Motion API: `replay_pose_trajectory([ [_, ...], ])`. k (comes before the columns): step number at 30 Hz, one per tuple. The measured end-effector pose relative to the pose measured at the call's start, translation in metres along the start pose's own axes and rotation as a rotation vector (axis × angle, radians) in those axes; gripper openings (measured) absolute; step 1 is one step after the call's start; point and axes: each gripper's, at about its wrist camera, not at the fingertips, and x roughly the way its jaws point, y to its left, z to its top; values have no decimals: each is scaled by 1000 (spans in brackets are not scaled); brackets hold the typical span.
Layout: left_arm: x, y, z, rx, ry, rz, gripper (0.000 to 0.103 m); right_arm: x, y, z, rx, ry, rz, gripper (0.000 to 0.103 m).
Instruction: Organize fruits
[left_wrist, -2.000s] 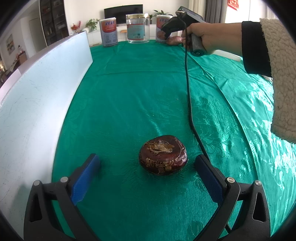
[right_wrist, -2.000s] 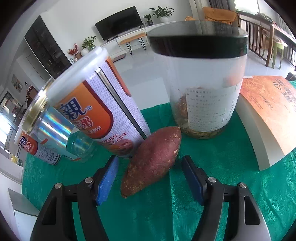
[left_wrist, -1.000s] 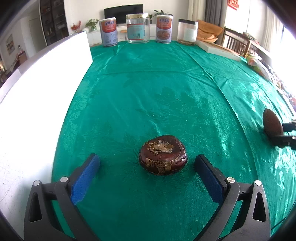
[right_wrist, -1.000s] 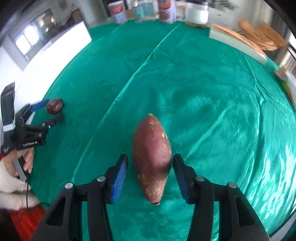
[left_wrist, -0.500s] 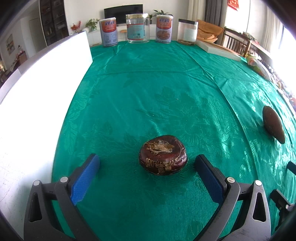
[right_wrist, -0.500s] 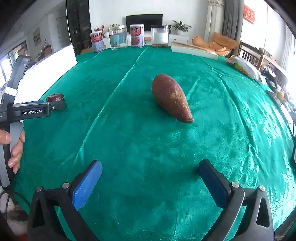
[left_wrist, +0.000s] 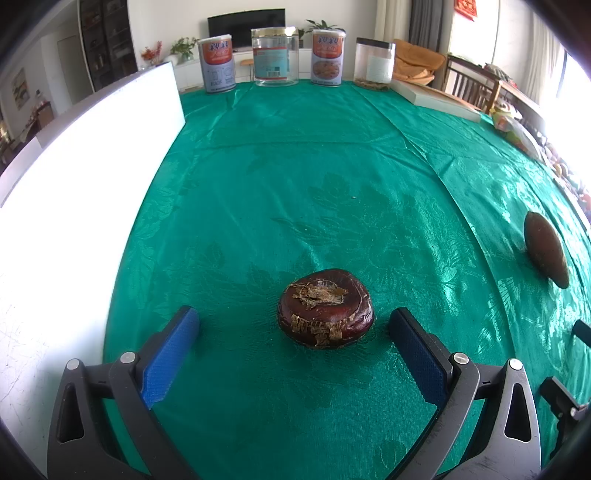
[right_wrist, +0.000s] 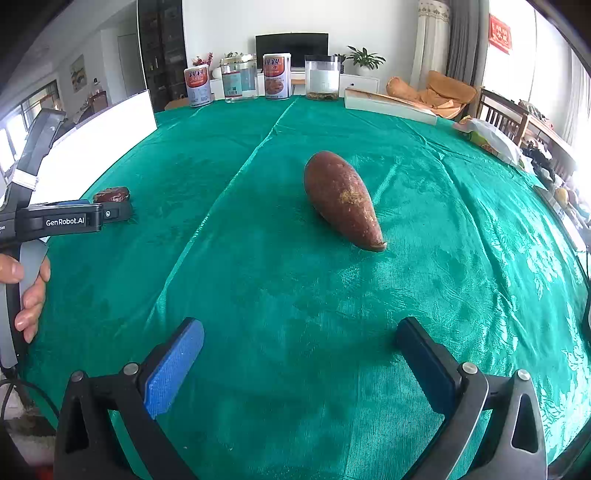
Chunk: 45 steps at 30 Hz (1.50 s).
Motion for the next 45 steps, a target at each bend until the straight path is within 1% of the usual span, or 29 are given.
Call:
replay_pose_trajectory([
  [15,0,0,0,-1,0,-3,102,1,0,0,1,0,0,103],
  [16,0,1,0,4,4,-18,102,1,0,1,0,2,0,103],
  [17,-1,3,0,17,17,-53,102,1,1,1,0,5,2,103],
  [18,-5,7,1,20,35,-122,102,0,1,1,-1,5,5,103],
  [20,-15,25,0,-48,58,-275,101,-1,1,1,-1,4,6,103],
  [21,-19,32,-1,-86,66,-317,101,-1,2,1,-3,5,5,103],
  [22,-23,37,-3,-101,68,-329,101,0,3,1,-4,6,7,103],
  [23,-26,36,-3,-86,61,-314,101,0,3,2,-6,7,8,103],
  [27,-33,9,-1,91,12,-191,100,2,5,3,-2,7,5,103],
  [29,-29,-3,3,114,11,-162,99,2,4,4,2,13,6,103],
  [30,-24,-4,6,110,19,-155,96,1,3,6,15,20,19,103],
  [31,-21,-9,8,112,26,-146,91,-2,-4,9,52,17,57,103],
  [32,-19,-11,9,126,33,-131,79,-9,-14,14,99,-14,88,102],
  [33,-16,-16,10,150,41,-115,70,-16,-25,21,146,-48,72,102],
  [34,-13,-21,10,173,49,-98,66,-21,-37,31,181,-58,31,102],
  [35,-10,-24,10,189,53,-78,54,-20,-47,44,199,-40,16,102],
  [36,-11,-25,10,192,42,-83,46,-17,-55,59,204,-7,33,102],
  [38,-12,-24,10,165,51,-115,46,-3,-58,89,160,87,50,100],
  [41,-22,-20,9,116,26,-149,46,27,-46,123,59,183,63,86],
  [42,-27,-18,9,95,23,-166,46,40,-45,130,50,221,66,80],
  [43,-32,-16,9,73,19,-186,46,54,-43,135,47,262,74,77],
  [44,-38,-14,10,53,15,-202,46,65,-40,139,44,297,84,70],
  [45,-45,-11,11,35,12,-216,46,73,-37,141,38,318,85,65],
])
